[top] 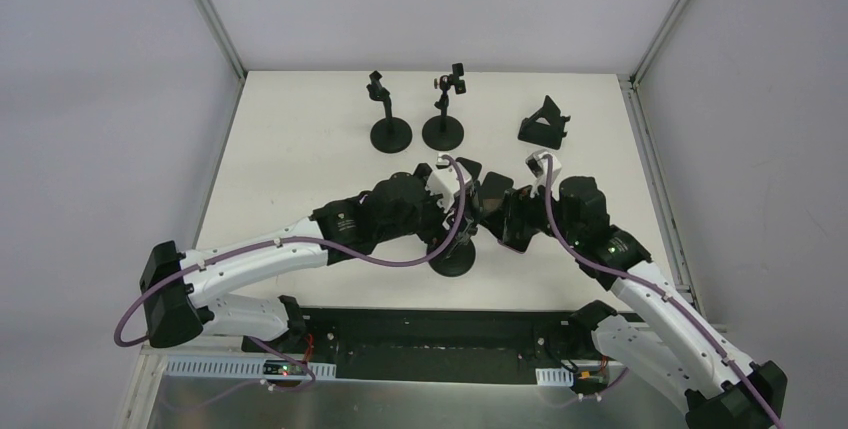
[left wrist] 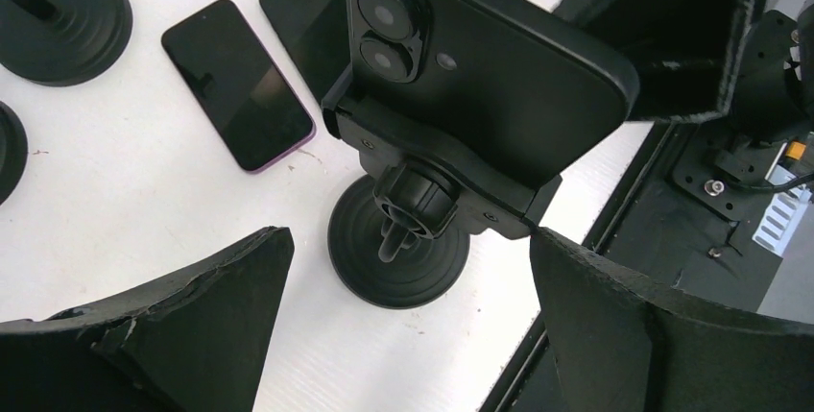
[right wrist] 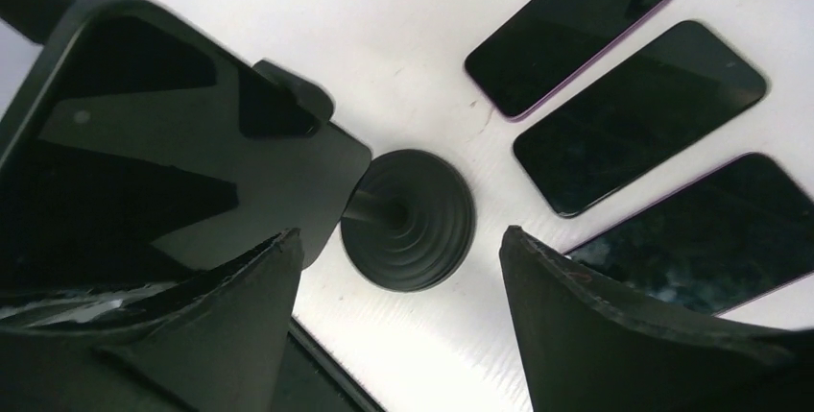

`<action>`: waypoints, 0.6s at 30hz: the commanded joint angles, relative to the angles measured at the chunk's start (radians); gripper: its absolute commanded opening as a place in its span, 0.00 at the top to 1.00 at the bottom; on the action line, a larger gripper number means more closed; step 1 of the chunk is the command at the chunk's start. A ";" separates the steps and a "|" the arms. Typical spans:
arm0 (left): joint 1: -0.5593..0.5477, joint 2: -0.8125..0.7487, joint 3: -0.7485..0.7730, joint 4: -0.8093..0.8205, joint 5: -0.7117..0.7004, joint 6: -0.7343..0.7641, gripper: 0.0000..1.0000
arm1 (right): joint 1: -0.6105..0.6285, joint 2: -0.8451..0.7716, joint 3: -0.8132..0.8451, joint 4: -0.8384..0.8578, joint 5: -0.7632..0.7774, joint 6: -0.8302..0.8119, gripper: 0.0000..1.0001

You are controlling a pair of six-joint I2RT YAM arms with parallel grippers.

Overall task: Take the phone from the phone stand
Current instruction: Adjust the phone stand with the phone at the center of the board.

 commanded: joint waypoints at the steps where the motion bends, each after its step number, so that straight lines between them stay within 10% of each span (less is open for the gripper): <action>1: -0.018 0.007 0.045 0.052 -0.010 0.037 0.01 | 0.000 -0.007 0.017 -0.030 -0.135 0.049 0.23; 18: -0.018 -0.022 -0.001 0.058 0.055 0.060 0.01 | 0.072 -0.045 -0.082 0.150 -0.170 0.193 0.26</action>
